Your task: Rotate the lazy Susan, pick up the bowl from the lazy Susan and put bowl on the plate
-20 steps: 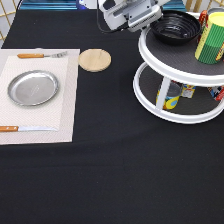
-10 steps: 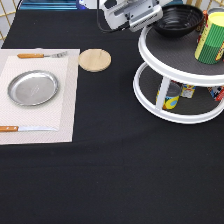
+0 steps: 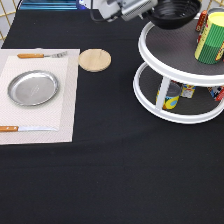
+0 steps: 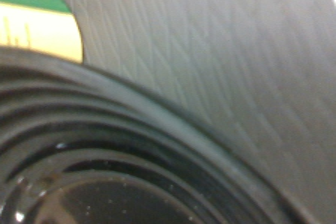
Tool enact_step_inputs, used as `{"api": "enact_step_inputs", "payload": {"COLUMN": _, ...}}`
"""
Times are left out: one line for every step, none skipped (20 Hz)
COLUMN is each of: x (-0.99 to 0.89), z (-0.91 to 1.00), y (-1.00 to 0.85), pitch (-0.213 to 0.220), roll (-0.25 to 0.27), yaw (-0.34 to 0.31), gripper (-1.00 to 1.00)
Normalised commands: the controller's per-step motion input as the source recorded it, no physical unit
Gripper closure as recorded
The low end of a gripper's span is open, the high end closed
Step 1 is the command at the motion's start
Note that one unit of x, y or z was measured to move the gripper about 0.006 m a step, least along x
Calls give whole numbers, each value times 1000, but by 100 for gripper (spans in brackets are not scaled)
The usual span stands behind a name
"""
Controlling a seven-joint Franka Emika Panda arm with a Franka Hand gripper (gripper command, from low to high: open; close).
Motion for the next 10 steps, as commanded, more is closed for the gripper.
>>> {"api": "enact_step_inputs", "payload": {"x": 206, "z": 406, "y": -823, "pitch": -56, "roll": 0, "yaw": -60, "gripper": 100}}
{"api": "enact_step_inputs", "payload": {"x": 203, "z": 283, "y": -863, "pitch": -62, "roll": 0, "yaw": -44, "gripper": 100}}
{"api": "enact_step_inputs", "payload": {"x": 223, "z": 246, "y": -917, "pitch": -62, "roll": 0, "yaw": -27, "gripper": 100}}
{"api": "enact_step_inputs", "payload": {"x": 229, "z": 249, "y": -940, "pitch": -64, "roll": 0, "yaw": -18, "gripper": 100}}
{"api": "enact_step_inputs", "payload": {"x": 217, "z": 229, "y": -960, "pitch": -68, "roll": 0, "yaw": -10, "gripper": 100}}
{"api": "enact_step_inputs", "payload": {"x": 220, "z": 237, "y": -977, "pitch": -73, "roll": 0, "yaw": 0, "gripper": 100}}
{"api": "enact_step_inputs", "payload": {"x": 194, "z": 169, "y": -1000, "pitch": -50, "roll": 0, "yaw": 0, "gripper": 100}}
{"api": "enact_step_inputs", "payload": {"x": 189, "z": 166, "y": -1000, "pitch": -48, "roll": 0, "yaw": 0, "gripper": 100}}
{"api": "enact_step_inputs", "payload": {"x": 194, "z": 146, "y": -1000, "pitch": -44, "roll": 0, "yaw": 0, "gripper": 100}}
{"api": "enact_step_inputs", "payload": {"x": 200, "z": 157, "y": -1000, "pitch": -39, "roll": 0, "yaw": 0, "gripper": 100}}
